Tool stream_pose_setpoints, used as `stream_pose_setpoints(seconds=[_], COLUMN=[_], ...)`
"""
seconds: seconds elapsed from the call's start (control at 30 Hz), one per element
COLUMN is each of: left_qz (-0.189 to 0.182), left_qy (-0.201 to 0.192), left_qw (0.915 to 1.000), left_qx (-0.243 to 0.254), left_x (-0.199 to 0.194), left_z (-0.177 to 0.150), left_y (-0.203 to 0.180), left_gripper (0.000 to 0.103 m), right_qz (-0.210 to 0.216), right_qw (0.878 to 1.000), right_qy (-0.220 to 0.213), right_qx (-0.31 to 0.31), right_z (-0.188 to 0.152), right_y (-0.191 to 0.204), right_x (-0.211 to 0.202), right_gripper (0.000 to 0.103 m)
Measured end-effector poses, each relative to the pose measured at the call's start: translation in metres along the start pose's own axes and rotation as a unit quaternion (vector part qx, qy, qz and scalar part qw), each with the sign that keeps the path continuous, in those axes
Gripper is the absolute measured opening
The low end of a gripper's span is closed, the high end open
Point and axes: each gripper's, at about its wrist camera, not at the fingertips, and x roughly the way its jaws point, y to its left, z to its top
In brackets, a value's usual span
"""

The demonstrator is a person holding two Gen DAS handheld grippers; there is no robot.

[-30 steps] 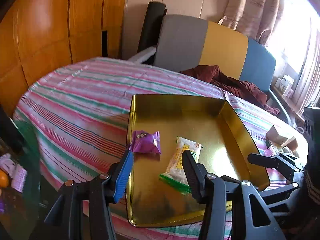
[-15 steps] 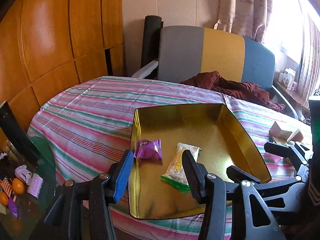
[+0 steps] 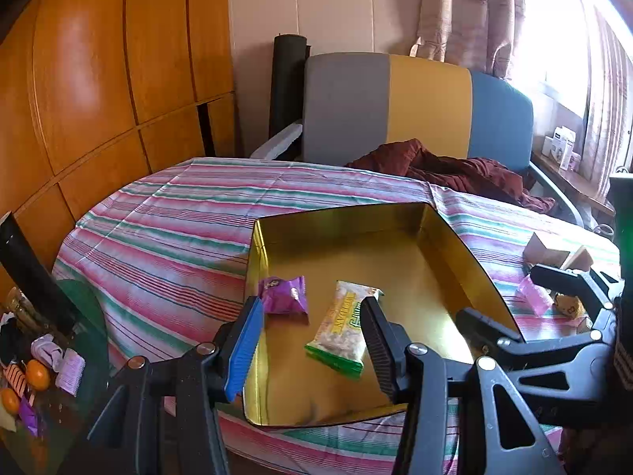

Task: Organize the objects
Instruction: 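Withdraw both grippers from the tray back toward the pile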

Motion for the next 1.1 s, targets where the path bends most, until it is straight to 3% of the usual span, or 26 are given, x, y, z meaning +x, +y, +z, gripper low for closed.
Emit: stream_pose_setpoints(seconds=[0.57,1.1], left_qz=[-0.023,-0.043], left_qy=[0.019,0.029], left_qw=[0.9992,0.9971], left_qx=[0.028,0.055], left_x=[0.005,0.013], left_z=[0.001,0.008], left_y=[-0.028,-0.057], left_gripper=[0.051,0.051], right_qz=[-0.03,-0.047], right_qw=[0.998,0.997], right_qy=[-0.039,-0.039], right_qx=[0.031,0.053], right_z=[0.0,-0.004], right_y=[-0.035,-0.065], right_x=[-0.033,-0.034], right_gripper=[0.101,0.102])
